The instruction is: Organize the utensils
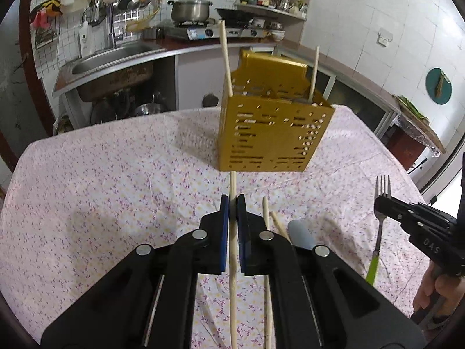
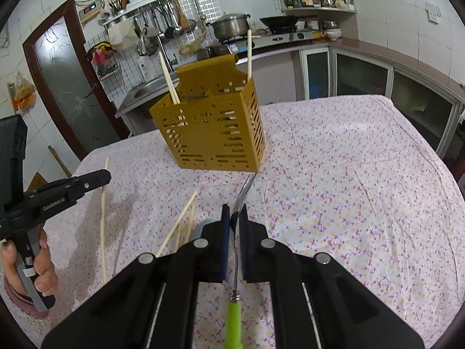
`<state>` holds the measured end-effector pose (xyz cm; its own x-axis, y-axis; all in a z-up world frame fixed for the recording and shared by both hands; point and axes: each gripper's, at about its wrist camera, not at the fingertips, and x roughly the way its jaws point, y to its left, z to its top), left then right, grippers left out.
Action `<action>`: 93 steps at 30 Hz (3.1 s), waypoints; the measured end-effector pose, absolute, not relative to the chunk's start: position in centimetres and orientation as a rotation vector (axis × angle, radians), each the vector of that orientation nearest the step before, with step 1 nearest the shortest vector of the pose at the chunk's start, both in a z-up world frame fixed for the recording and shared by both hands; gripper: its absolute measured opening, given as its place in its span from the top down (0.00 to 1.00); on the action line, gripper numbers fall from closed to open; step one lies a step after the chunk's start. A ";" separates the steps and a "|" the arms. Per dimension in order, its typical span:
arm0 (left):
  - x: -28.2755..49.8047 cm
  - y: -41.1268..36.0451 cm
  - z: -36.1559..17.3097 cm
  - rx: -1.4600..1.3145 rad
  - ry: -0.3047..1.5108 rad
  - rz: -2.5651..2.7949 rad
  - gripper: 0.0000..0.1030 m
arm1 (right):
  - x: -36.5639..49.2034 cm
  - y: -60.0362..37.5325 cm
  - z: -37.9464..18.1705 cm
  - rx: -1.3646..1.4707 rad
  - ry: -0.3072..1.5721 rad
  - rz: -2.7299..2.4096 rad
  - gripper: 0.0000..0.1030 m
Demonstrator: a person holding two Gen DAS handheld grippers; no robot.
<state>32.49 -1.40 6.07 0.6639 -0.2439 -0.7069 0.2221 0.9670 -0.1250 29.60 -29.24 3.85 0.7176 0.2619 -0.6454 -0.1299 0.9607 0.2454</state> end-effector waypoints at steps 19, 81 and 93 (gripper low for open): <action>31.8 -1.1 11.5 -0.029 0.645 -0.271 0.96 | 29.1 -29.5 8.1 0.174 0.587 0.199 0.96; 34.6 4.6 7.4 -0.089 0.686 -0.233 0.95 | 36.6 -27.2 -2.7 0.254 0.923 0.091 0.86; 34.9 4.5 7.2 -0.092 0.684 -0.241 0.95 | 36.6 -26.8 -3.8 0.397 0.979 0.029 0.58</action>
<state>34.88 4.52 7.21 0.7484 -0.2498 -0.6143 0.1895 0.9683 -0.1629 36.61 -26.79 -3.79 0.5635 0.2013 -0.8012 0.1528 0.9277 0.3406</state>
